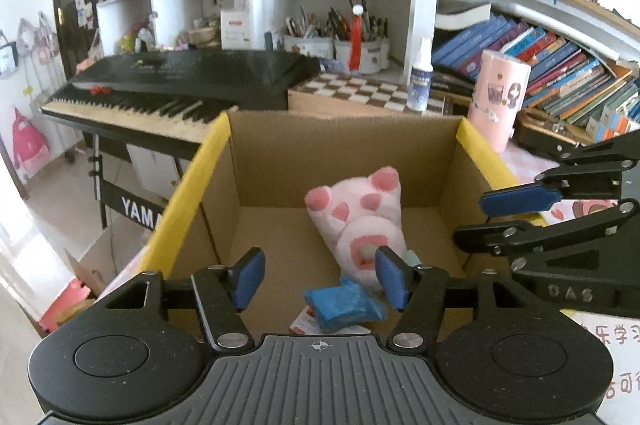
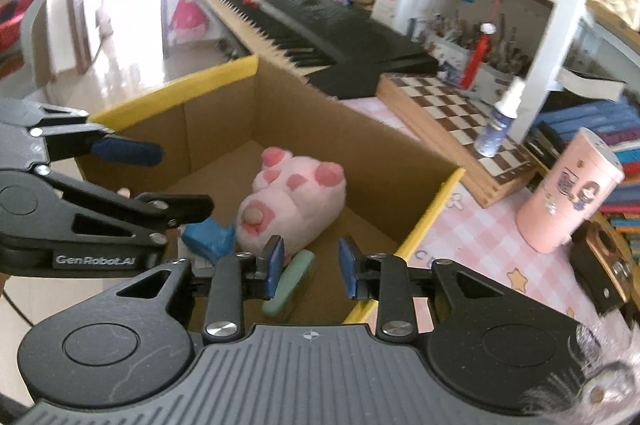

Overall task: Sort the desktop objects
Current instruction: 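Open the left gripper over the yellow box while the right releases the mint stick inside, then withdraw both open grippers up and away from the yellow box, then move both open grippers toward the yellow tape roll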

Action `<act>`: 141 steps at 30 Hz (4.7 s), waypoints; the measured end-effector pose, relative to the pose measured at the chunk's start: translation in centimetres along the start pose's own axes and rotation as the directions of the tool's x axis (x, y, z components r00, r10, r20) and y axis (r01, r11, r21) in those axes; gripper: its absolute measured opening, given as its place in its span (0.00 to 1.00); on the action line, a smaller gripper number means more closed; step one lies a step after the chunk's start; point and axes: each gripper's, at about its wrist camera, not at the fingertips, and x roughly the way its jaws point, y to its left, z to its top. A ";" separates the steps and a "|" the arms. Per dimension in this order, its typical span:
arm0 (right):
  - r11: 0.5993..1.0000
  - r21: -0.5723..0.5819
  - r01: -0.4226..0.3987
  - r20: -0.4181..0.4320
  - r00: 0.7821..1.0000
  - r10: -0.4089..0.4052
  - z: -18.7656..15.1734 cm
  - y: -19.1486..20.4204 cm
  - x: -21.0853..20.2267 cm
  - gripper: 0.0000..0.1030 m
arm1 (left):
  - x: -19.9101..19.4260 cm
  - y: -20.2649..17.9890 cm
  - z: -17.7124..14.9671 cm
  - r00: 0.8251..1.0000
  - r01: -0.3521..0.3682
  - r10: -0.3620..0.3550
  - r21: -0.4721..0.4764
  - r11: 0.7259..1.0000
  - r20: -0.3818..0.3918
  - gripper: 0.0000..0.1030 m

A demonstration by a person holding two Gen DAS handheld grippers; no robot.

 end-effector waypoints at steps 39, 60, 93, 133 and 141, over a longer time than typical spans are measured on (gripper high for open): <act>0.819 0.476 0.320 0.074 0.914 -0.400 -8.7 6.2 -12.1 0.39 | -10.7 3.5 -5.1 0.987 -0.041 0.050 -0.060 0.997 0.151 0.79; 0.783 0.501 0.368 0.016 0.901 -0.434 -12.5 12.5 -14.1 0.43 | -14.4 4.4 -9.4 0.990 -0.030 0.034 -0.031 0.999 0.136 0.83; 0.763 0.506 0.402 -0.064 0.900 -0.431 -16.0 15.9 -16.4 0.55 | -15.5 0.4 -12.7 0.986 0.153 -0.159 0.109 0.982 0.050 0.83; 0.605 0.604 0.519 -0.200 0.833 -0.515 -21.5 7.1 -19.5 0.61 | -11.6 -11.3 -10.9 0.940 0.337 -0.339 0.262 0.904 -0.040 0.83; 0.604 0.603 0.521 -0.209 0.834 -0.511 -22.2 3.9 -19.6 0.61 | -10.2 -14.0 -10.2 0.938 0.344 -0.343 0.267 0.900 -0.051 0.83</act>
